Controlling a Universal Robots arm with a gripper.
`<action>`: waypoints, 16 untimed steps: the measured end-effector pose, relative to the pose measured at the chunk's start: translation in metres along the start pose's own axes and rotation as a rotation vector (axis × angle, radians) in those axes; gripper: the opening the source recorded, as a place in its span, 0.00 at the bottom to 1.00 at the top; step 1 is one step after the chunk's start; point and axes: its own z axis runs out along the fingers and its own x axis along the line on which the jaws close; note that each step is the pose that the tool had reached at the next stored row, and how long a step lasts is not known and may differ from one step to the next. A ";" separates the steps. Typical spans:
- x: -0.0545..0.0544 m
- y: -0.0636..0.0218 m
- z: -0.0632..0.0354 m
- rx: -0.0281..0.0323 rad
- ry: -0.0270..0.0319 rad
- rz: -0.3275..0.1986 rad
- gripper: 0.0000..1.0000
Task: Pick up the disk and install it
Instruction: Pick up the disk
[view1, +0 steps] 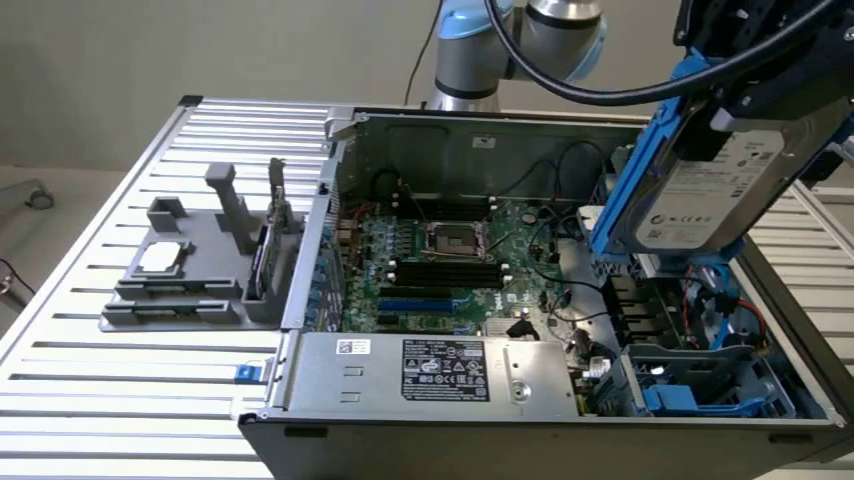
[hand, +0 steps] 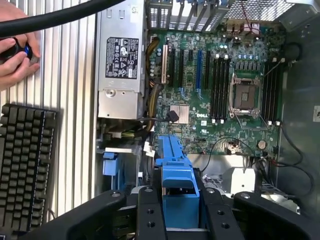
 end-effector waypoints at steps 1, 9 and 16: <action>0.002 -0.0004 0.0000 0.0000 0.0012 0.000 0.33; 0.016 -0.0023 -0.0015 -0.0001 0.0047 0.003 0.33; 0.028 -0.0069 -0.0052 -0.0061 0.0068 0.006 0.33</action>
